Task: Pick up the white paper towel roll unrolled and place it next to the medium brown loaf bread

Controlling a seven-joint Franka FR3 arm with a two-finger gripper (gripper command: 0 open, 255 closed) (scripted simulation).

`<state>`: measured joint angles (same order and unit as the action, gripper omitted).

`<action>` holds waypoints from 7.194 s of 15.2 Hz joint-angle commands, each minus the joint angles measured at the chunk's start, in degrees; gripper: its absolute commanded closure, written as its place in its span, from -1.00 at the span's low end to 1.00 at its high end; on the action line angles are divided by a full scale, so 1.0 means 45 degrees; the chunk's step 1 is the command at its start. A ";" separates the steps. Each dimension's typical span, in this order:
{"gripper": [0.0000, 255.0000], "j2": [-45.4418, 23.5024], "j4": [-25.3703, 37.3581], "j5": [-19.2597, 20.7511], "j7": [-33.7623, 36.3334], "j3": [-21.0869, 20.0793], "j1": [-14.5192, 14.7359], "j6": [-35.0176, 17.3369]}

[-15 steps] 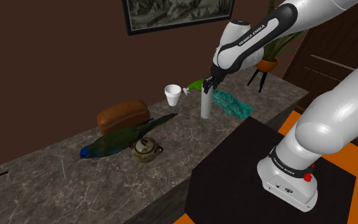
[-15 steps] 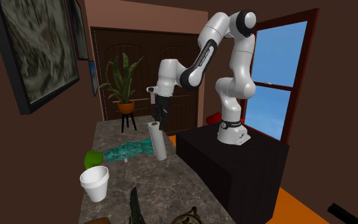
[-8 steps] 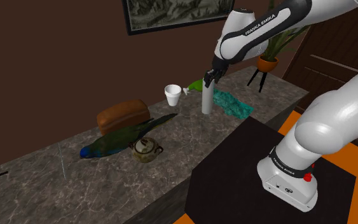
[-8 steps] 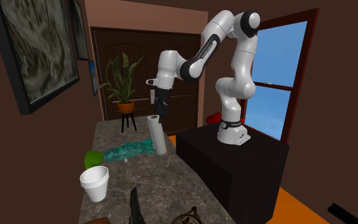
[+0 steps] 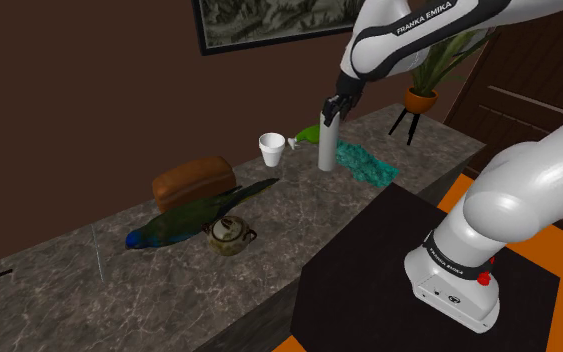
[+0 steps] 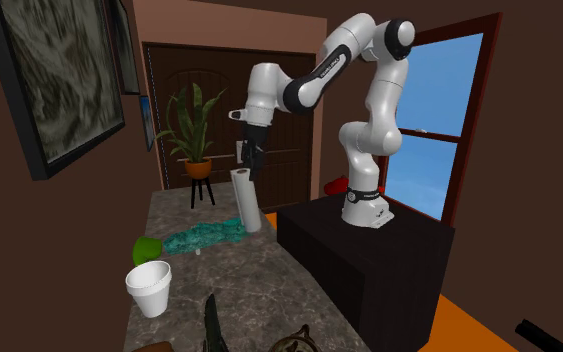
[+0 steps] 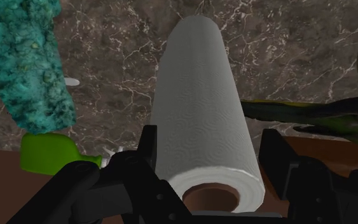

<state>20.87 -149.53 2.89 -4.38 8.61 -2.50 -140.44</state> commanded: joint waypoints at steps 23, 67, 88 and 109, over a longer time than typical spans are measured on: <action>1.00 -0.3203 0.5352 -0.0468 0.1012 -0.0789 0.0636 0.2179; 1.00 -1.6816 2.0682 0.0094 0.2985 -0.2236 0.1084 0.3935; 1.00 -1.8595 2.0626 0.0876 0.3350 -0.2844 0.0724 0.2137; -1.00 -1.6911 1.9194 0.0852 0.3392 -0.2904 0.0663 0.2393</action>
<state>-55.25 -63.13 6.73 10.88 -4.46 0.48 -129.68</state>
